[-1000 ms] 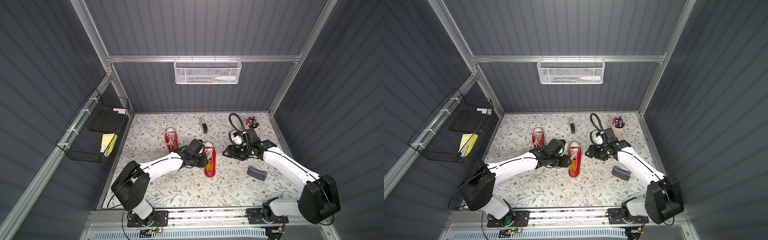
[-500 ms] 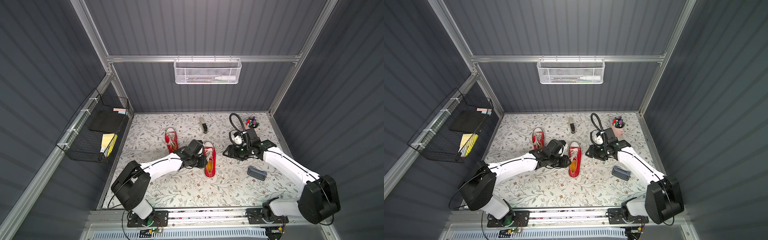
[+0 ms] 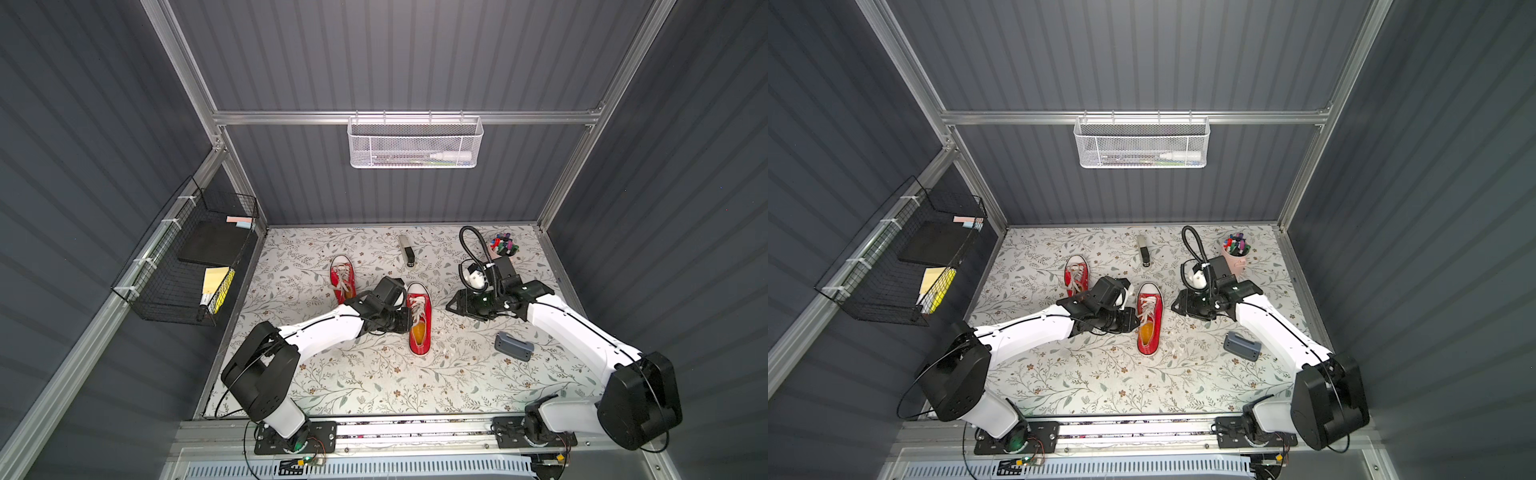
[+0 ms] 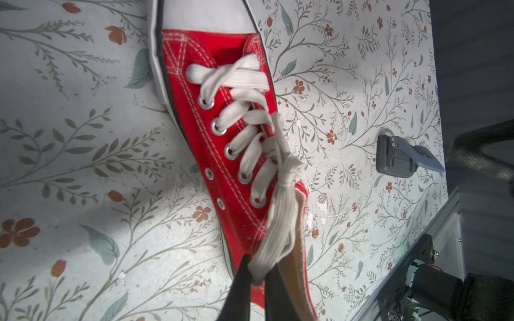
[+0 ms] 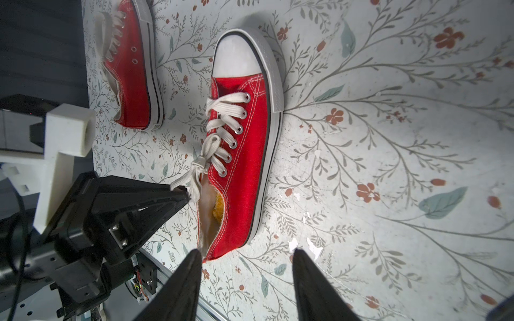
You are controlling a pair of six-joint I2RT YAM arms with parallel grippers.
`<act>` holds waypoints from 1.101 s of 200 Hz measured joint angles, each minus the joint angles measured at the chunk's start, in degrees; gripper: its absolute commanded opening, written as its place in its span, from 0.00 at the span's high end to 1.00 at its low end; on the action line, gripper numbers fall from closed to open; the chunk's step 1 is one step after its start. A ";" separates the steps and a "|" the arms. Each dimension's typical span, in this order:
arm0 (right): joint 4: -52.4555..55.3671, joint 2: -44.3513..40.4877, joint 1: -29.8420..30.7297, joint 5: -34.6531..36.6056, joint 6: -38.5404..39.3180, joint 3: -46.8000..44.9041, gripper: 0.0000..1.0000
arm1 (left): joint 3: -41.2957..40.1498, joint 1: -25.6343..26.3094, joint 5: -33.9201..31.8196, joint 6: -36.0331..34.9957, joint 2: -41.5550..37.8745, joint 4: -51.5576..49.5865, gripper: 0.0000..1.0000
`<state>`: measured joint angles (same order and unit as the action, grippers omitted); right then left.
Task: Remove the insole from the shoe
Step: Untie the shoelace on the shoe.
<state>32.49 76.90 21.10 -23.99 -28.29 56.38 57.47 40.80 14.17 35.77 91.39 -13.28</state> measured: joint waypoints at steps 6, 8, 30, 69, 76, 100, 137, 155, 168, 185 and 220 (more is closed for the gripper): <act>0.00 -0.11 0.00 0.00 0.00 0.00 0.45 | 0.37 -0.11 0.20 0.09 0.00 -0.02 0.90; 0.00 -0.15 0.00 0.00 0.00 0.00 0.45 | 0.52 -0.15 0.24 0.15 0.00 0.00 0.90; 0.00 -0.55 0.00 0.00 0.00 0.00 0.46 | 1.95 -0.26 0.74 0.50 0.00 0.04 0.93; -0.02 -0.68 0.00 -0.02 0.00 0.00 0.46 | 3.85 -0.72 1.95 1.36 0.00 0.44 0.93; -0.02 -0.68 0.00 -0.02 0.02 0.00 0.46 | 4.15 -0.90 2.12 1.62 0.00 0.42 0.93; -0.02 -0.68 0.00 -0.28 0.07 0.00 0.46 | 5.18 -1.22 2.97 3.26 0.07 0.44 0.93; -0.28 -0.59 0.02 -1.92 1.05 0.00 0.41 | 7.28 -1.79 4.57 8.15 1.53 0.66 0.92; -1.31 -0.28 0.24 -3.04 3.30 0.00 0.37 | 8.39 -2.25 5.35 10.82 3.23 0.68 0.91; -2.40 -0.11 0.74 -3.34 6.01 0.00 0.36 | 8.57 -2.69 6.05 13.03 4.24 0.74 0.91; -3.80 0.20 1.38 -3.69 9.79 0.00 0.35 | 8.57 -3.43 6.82 15.91 5.07 0.87 0.91; -8.72 0.44 2.38 -4.59 18.86 -0.87 0.33 | 8.57 -4.85 7.98 21.51 5.49 2.60 0.90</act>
<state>23.77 77.34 23.49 -28.58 -9.43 55.51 66.04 35.94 22.15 57.28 96.88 -10.68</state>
